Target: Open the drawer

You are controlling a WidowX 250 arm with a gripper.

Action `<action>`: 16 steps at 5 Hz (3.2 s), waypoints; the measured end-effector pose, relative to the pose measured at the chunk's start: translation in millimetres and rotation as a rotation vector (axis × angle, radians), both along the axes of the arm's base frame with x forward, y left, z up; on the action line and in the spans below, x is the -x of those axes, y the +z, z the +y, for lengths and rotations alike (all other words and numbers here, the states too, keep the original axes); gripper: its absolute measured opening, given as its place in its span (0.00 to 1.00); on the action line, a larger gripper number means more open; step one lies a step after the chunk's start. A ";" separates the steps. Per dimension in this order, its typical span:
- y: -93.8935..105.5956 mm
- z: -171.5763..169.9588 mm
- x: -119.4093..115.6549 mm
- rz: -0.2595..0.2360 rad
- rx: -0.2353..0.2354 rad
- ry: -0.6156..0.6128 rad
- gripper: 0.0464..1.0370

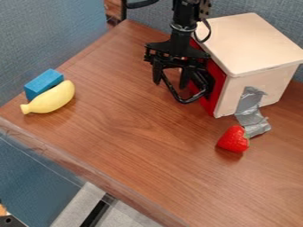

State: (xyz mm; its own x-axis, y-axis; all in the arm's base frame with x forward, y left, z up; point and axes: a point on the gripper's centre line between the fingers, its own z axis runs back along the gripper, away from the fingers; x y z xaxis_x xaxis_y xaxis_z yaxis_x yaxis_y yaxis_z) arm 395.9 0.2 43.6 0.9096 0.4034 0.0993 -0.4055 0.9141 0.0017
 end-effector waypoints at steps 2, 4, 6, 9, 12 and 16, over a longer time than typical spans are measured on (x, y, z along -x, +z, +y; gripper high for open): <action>-2.7 3.6 1.1 -0.004 -0.002 0.062 0.25; -4.2 3.1 5.5 0.014 0.001 0.065 0.25; -0.1 12.4 17.6 0.028 -0.026 0.066 0.25; 8.7 34.2 42.5 0.055 -0.047 0.107 0.21; 10.1 47.6 67.2 0.090 -0.072 0.135 0.20; 16.9 58.3 88.3 0.114 -0.098 0.172 0.20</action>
